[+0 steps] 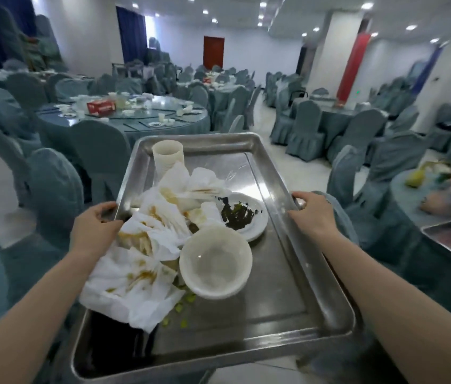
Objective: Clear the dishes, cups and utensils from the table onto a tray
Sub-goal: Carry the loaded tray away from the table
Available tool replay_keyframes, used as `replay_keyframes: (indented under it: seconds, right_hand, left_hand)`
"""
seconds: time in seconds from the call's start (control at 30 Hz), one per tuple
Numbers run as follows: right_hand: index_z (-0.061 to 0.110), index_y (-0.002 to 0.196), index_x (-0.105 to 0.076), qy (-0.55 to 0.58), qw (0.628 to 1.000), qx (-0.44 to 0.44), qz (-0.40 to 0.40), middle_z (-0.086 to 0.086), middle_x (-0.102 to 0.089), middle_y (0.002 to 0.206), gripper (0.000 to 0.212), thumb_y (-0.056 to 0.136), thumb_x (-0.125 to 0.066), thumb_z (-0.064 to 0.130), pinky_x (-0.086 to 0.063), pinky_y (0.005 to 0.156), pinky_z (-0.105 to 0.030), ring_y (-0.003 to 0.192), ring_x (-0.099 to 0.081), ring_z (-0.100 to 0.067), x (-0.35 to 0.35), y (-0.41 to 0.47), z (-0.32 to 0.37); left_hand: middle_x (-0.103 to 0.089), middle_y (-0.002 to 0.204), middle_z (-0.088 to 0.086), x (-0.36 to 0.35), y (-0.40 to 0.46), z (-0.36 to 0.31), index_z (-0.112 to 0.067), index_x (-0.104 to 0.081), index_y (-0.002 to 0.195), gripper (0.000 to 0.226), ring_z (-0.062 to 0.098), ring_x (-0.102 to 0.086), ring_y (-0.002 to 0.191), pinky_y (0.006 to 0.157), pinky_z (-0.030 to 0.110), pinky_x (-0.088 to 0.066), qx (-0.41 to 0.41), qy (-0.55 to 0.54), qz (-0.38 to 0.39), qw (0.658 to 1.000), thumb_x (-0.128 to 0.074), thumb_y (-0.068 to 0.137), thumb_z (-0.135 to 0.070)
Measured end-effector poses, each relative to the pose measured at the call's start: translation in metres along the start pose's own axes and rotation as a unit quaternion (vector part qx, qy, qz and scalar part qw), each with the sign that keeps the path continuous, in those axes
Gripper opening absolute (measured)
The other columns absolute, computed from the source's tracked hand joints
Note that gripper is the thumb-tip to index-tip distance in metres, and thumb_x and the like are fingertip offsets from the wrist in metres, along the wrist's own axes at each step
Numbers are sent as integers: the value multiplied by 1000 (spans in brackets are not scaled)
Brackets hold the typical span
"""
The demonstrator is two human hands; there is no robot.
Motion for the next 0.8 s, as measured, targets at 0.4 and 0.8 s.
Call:
replay_keyframes:
  seconds: [0.4,0.8]
  right_hand:
    - [20,126,-62,31,993,-86,-80,-1,-66,118,44,82,-65,20,-47,97,-36,111,-59,-22,102,40,-144]
    - [22,127,-61,19,993,-93,-76,1,-70,106,46,81,-64,23,-50,94,-40,102,-64,-21,97,187,-182]
  left_hand:
    - [-68,99,8,-185,15,-94,-20,-65,117,47,15,-63,74,62,28,-49,-19,-35,102,994,-76,73,-8]
    - [-68,79,1,-299,111,-122,-19,-65,119,48,10,-63,66,54,21,-43,-22,-68,112,991,-77,74,-8]
Point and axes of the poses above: each hand's wrist, its own y-axis towards the middle knuckle, its own x-axis out of the back of the hand, z = x × y, the point moved 9 cm from there along y, towards the middle knuckle
